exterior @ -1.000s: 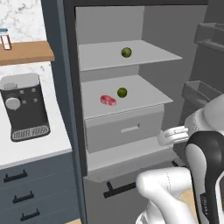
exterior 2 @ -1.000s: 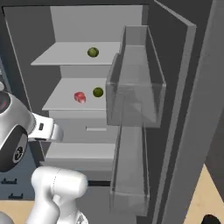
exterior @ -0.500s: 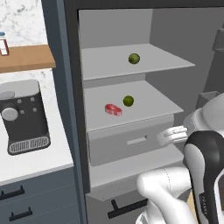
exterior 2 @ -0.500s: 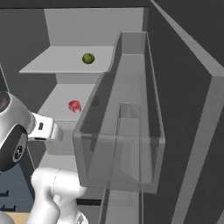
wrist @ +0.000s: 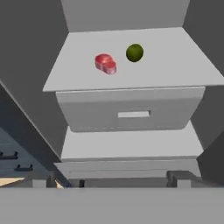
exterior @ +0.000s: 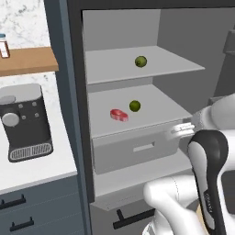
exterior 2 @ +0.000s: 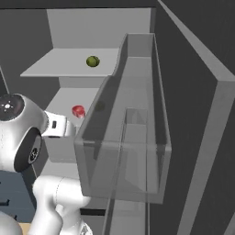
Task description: Place one lime and one steak in each tupperware on the nearby counter, to pack two identical lunches.
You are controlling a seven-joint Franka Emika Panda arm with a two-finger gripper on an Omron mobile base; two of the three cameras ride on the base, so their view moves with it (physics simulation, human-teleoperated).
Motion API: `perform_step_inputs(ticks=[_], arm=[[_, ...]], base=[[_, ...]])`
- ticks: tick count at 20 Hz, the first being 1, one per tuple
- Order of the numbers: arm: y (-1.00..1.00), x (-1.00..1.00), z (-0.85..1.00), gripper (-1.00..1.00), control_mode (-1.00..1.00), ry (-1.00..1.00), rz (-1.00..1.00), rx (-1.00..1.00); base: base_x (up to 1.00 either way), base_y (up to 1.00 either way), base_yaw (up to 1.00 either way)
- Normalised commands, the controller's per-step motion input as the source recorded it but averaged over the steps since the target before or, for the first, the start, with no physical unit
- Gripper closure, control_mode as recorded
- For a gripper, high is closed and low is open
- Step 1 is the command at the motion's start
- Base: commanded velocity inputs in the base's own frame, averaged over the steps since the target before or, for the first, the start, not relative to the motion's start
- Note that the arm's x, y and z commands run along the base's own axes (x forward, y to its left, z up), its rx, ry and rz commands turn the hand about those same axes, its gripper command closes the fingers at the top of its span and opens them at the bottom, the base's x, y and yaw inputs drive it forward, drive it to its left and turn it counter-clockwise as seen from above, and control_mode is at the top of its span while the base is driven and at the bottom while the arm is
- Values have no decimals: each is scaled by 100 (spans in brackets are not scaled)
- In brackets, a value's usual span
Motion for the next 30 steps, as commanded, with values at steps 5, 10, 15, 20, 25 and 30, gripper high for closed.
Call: perform_step_inputs(ticks=[5,10,15,20,25,30], arm=[[2,23,72,-100,-100,-36,0,0],[5,3,97,-100,-100,-20,-2,0],[1,28,67,-100,-100,2,-9,0],[0,50,30,-100,-100,3,-3,2],[0,67,2,-100,-100,3,0,1],[0,81,0,-100,-100,0,-2,0]], base=[[0,0,0],[0,0,0],[0,0,0],[0,0,0],[0,0,0],[0,0,0]])
